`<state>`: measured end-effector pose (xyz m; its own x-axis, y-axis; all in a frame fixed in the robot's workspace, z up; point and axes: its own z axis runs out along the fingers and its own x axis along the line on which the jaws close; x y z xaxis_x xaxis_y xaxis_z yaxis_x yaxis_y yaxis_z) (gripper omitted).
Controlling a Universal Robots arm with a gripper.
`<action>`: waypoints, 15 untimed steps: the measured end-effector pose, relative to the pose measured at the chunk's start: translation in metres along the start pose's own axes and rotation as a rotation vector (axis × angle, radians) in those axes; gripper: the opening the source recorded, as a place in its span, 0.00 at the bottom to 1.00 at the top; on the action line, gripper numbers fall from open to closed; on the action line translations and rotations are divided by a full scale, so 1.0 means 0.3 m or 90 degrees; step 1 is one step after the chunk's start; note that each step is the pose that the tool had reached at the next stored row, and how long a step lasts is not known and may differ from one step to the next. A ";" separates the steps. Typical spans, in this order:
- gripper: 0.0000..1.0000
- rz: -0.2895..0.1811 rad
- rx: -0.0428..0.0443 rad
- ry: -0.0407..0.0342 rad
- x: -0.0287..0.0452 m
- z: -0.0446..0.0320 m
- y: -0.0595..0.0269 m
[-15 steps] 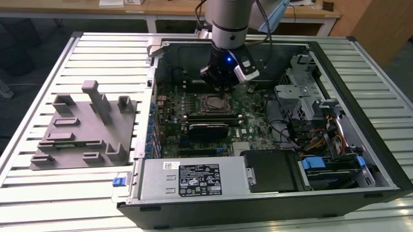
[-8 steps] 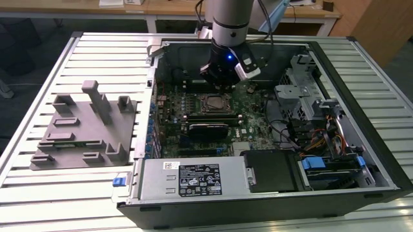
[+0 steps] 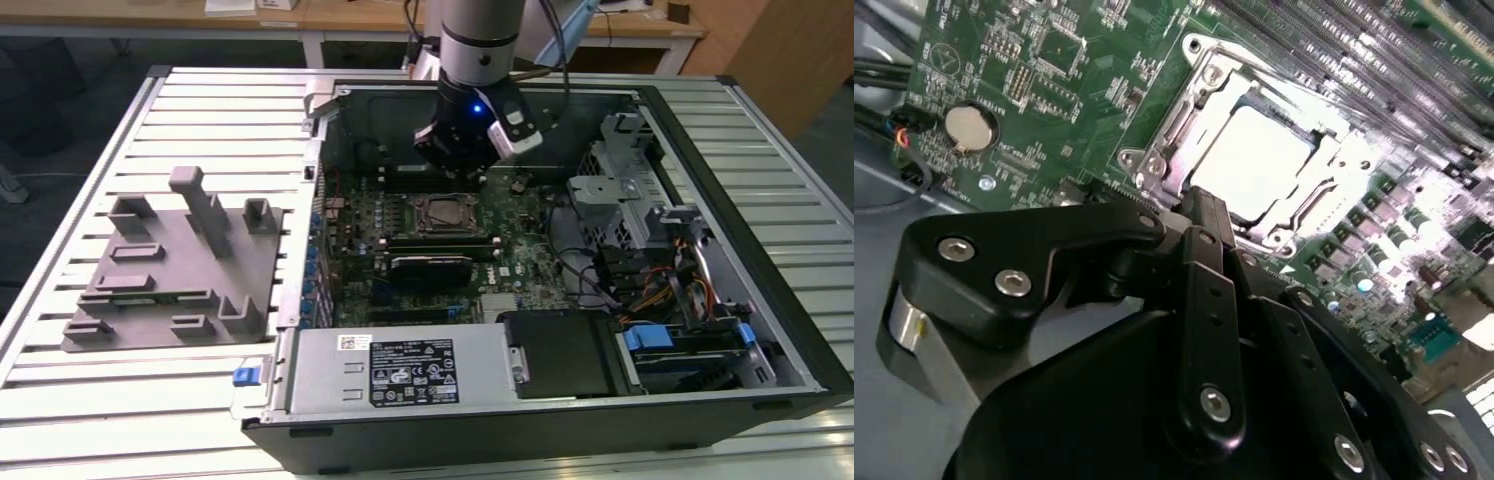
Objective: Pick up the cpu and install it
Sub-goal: 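Install the second cpu locking lever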
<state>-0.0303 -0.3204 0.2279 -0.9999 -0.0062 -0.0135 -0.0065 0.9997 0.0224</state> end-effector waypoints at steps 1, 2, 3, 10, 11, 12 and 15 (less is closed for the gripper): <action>0.11 0.000 0.0000 0.0000 0.000 0.000 -0.008; 0.11 0.000 0.0000 0.0000 0.000 0.000 -0.016; 0.11 0.000 -0.0001 0.0000 0.000 0.000 -0.024; 0.11 0.000 -0.0001 0.0000 0.001 -0.002 -0.078; 0.11 0.000 0.0000 0.0001 0.001 -0.002 -0.087; 0.11 0.000 0.0000 0.0001 0.001 -0.001 -0.094; 0.11 -0.010 -0.0003 0.0011 0.001 0.002 -0.099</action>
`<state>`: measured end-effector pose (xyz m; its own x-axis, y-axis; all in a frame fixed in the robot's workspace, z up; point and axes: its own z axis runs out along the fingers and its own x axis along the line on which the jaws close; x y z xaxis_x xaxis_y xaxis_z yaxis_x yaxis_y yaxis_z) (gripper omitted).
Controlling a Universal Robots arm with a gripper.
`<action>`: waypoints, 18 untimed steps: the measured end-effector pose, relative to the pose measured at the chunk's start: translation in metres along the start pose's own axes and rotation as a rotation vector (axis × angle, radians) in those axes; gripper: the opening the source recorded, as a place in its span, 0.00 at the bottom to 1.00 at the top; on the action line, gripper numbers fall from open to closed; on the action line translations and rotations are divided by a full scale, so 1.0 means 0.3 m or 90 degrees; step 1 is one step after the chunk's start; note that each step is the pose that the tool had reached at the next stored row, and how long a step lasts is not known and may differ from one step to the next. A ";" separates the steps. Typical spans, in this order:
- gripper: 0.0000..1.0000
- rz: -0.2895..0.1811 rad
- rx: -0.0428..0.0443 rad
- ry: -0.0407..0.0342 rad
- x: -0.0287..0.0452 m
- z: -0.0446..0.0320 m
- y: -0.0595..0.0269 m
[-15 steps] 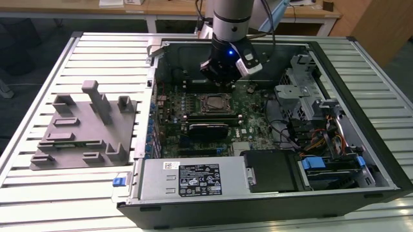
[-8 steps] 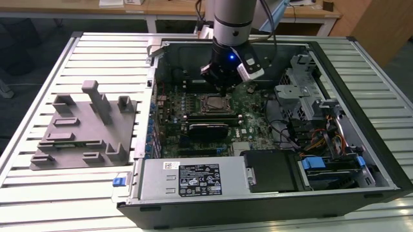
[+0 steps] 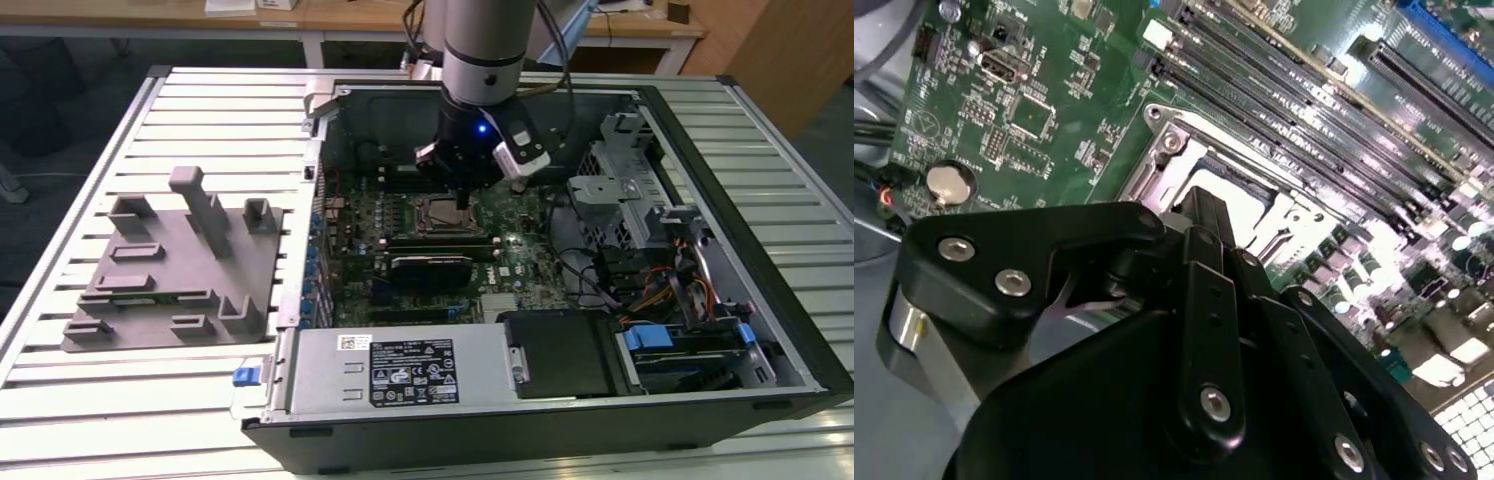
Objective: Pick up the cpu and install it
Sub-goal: 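Install the second cpu locking lever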
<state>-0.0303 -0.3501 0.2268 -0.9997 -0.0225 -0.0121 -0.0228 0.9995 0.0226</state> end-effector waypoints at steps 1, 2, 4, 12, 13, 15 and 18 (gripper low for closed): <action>0.11 -0.008 0.0000 0.0006 0.000 0.001 0.000; 0.11 -0.016 -0.0001 0.0013 0.000 0.002 0.000; 0.11 -0.020 -0.0001 0.0023 0.000 0.004 -0.007; 0.11 -0.020 -0.0008 0.0024 0.004 0.004 -0.058; 0.11 -0.020 -0.0007 0.0024 0.007 0.004 -0.060; 0.11 -0.020 -0.0008 0.0024 0.019 0.004 -0.062; 0.11 -0.020 -0.0009 0.0024 0.035 0.004 -0.062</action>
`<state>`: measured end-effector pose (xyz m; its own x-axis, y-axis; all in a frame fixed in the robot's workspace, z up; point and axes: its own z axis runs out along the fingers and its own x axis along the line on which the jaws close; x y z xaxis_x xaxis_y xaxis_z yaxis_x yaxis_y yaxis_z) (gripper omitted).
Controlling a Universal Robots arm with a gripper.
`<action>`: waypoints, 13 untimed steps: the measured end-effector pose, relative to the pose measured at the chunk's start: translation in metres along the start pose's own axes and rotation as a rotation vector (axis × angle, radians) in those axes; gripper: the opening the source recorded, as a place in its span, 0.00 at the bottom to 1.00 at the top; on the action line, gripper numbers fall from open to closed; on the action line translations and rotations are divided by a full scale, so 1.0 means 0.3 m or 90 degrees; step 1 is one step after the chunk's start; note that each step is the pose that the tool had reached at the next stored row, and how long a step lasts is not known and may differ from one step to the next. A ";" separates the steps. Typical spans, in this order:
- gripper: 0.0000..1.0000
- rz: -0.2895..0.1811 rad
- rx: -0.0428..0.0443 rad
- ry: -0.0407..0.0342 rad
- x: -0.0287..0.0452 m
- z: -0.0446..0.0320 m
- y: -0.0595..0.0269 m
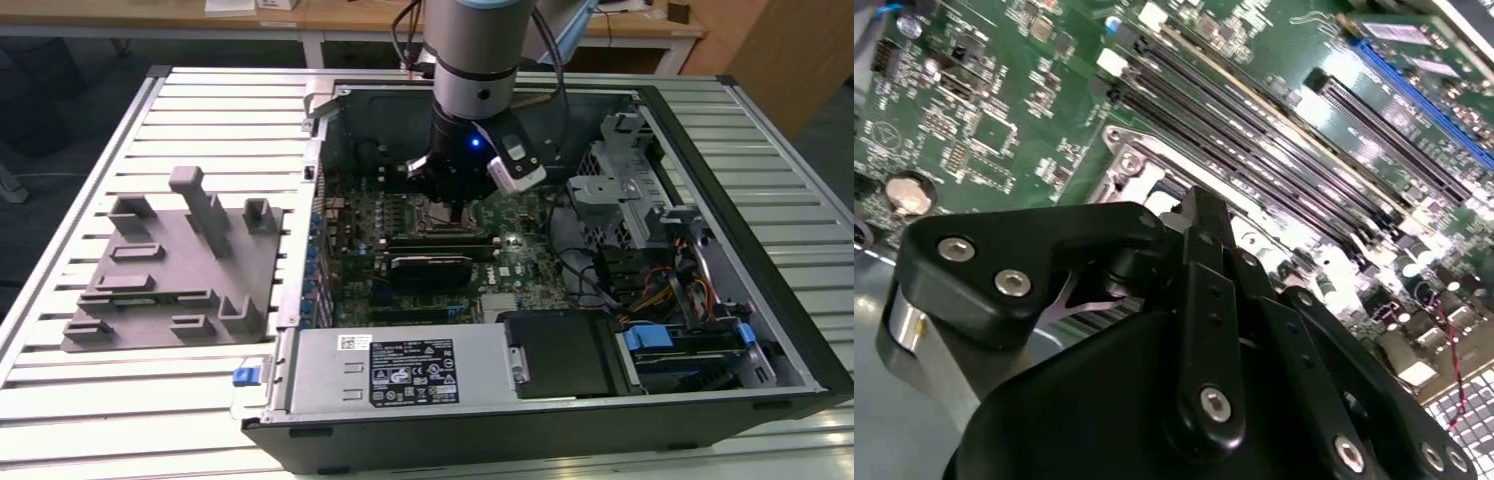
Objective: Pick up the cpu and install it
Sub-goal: 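Install the second cpu locking lever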
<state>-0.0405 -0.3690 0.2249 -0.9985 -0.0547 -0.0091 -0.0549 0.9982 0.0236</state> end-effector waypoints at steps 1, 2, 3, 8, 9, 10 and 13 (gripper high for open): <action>0.11 0.000 0.0001 0.0000 0.006 0.000 0.000; 0.11 0.000 0.0001 0.0000 0.013 0.000 0.000; 0.11 0.000 0.0001 0.0000 0.023 0.000 0.000; 0.11 0.000 0.0001 0.0001 0.043 0.003 0.001; 0.11 0.000 0.0001 0.0001 0.043 0.004 -0.001; 0.11 0.000 0.0001 0.0003 0.043 0.004 -0.001; 0.11 0.000 -0.0001 0.0031 0.040 0.004 -0.001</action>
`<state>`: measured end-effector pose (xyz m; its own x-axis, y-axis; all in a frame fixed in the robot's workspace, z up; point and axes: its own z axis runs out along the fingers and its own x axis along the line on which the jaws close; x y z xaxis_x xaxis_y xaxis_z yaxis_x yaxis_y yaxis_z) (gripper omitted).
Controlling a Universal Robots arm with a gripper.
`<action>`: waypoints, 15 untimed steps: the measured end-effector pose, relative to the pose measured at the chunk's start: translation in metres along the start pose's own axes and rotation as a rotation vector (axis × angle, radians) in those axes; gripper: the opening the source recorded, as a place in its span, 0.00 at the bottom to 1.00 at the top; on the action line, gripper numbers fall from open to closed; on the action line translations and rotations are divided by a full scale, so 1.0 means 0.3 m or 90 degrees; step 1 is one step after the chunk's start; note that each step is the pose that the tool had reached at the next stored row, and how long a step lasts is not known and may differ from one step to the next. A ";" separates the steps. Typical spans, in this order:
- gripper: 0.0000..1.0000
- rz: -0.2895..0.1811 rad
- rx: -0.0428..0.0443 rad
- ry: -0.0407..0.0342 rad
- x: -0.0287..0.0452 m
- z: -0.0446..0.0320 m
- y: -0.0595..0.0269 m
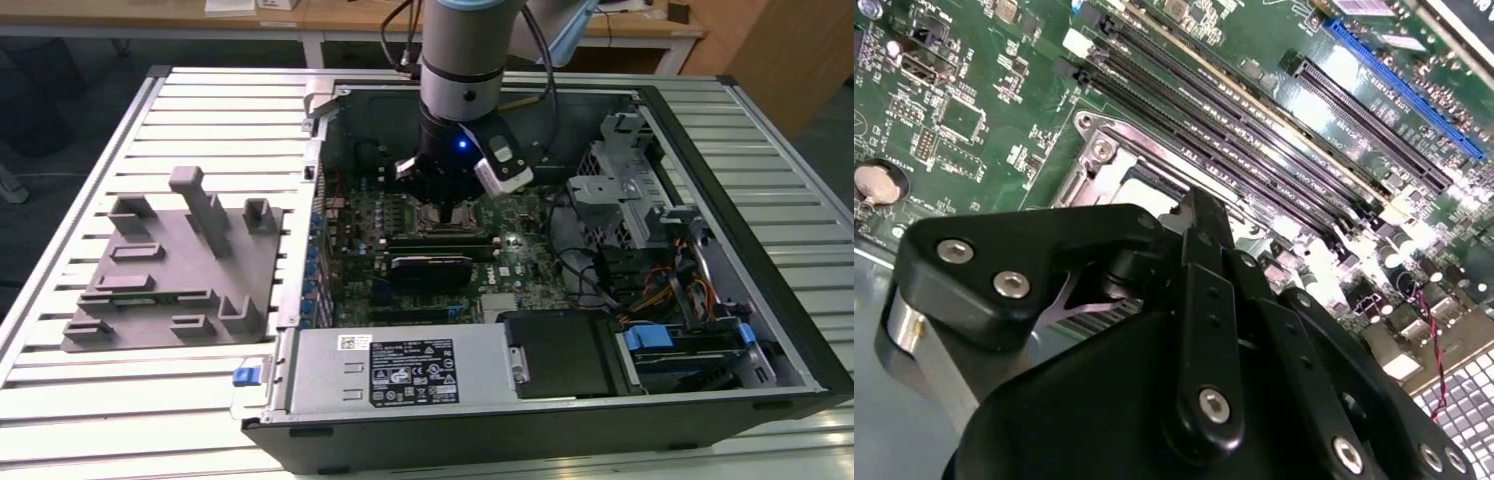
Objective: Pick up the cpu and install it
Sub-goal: 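Install the second cpu locking lever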
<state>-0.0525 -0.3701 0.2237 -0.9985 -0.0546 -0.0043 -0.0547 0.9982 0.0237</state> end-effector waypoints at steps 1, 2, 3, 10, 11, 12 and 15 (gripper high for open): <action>0.11 0.000 -0.0001 0.0006 -0.003 0.000 0.000; 0.11 0.000 -0.0001 0.0012 -0.007 0.000 0.000; 0.11 0.000 -0.0001 0.0019 -0.013 0.000 0.001; 0.11 0.000 -0.0026 0.0033 -0.041 0.000 0.001; 0.11 0.000 -0.0026 0.0034 -0.042 0.000 0.001; 0.11 0.000 -0.0026 0.0035 -0.043 0.000 0.002; 0.11 0.000 -0.0026 0.0036 -0.043 0.000 -0.002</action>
<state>-0.0396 -0.3701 0.2238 -0.9985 -0.0547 0.0013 -0.0547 0.9981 0.0278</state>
